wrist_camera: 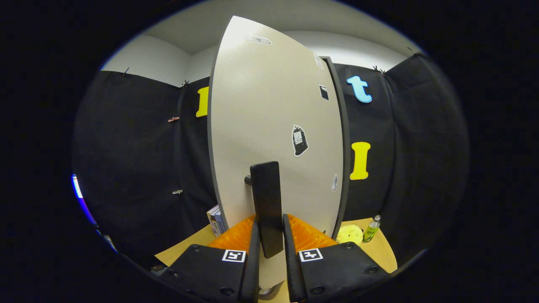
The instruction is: Open the shoe cabinet door, grab the shoes and put them into the shoe cabinet, then close the shoe cabinet door.
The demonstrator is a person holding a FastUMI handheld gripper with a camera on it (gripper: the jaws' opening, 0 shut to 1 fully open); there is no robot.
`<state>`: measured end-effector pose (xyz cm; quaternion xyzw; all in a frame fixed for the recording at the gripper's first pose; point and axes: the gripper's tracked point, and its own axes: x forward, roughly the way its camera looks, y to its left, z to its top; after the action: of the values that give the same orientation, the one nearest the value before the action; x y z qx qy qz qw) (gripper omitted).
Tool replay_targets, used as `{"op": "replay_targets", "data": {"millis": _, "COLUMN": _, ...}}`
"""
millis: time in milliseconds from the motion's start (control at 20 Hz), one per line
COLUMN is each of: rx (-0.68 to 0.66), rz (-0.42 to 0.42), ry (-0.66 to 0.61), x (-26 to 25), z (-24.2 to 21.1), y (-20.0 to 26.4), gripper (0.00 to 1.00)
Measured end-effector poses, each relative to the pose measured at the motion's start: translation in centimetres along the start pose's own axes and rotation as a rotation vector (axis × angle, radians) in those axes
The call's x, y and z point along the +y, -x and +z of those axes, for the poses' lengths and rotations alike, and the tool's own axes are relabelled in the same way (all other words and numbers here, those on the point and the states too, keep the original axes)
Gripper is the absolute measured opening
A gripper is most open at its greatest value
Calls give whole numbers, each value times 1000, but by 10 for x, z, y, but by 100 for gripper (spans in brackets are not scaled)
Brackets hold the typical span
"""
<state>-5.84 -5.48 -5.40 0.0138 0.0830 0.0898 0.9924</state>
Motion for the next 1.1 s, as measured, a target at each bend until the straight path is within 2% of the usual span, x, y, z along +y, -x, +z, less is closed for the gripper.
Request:
{"op": "replay_targets", "data": {"millis": 300, "rx": 1, "rz": -58, "ry": 16, "x": -21, "z": -3, "y": 20, "gripper": 30}}
{"op": "replay_targets", "data": {"millis": 900, "rx": -23, "rz": -152, "ry": -44, "x": -56, "z": -4, "y": 61, "gripper": 30}}
{"op": "replay_targets", "data": {"millis": 1100, "rx": -56, "rz": -191, "ry": -13, "x": -61, "z": 2, "y": 84, "gripper": 29}}
